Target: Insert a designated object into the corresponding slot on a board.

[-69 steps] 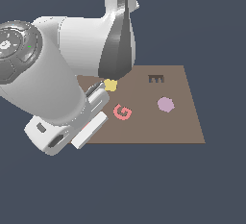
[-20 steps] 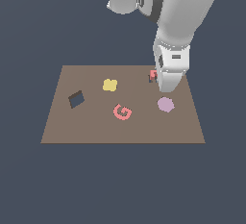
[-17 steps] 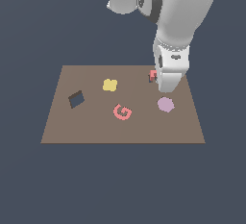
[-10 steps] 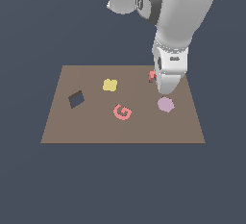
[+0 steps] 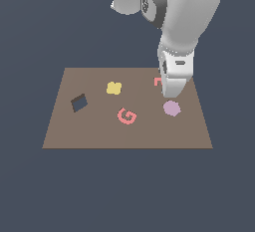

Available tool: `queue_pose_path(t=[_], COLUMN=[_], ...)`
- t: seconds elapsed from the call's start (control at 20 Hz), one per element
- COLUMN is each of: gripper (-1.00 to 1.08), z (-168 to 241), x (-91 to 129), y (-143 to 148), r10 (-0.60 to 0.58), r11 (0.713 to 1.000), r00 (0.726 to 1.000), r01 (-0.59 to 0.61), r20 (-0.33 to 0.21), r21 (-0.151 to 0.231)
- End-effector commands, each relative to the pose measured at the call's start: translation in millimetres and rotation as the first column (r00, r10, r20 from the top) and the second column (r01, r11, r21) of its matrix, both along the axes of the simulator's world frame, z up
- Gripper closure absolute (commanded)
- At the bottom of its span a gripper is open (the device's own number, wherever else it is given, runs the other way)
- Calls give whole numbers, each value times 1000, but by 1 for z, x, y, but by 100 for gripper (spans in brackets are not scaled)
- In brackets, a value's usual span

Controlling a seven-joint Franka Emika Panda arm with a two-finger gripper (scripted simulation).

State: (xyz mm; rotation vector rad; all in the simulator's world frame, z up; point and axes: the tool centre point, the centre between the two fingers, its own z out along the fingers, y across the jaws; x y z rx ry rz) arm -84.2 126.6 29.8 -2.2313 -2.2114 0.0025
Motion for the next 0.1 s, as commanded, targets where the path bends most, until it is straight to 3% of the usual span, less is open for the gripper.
queue_pose_path(t=[0.0, 0.05], gripper=[-92, -92], z=[0, 0], x=[0, 0], y=[0, 0], r10=[0, 0], r11=[1000, 1000], r00=[1000, 1000], r01=[0, 0], r20=[0, 0], r21=[0, 0])
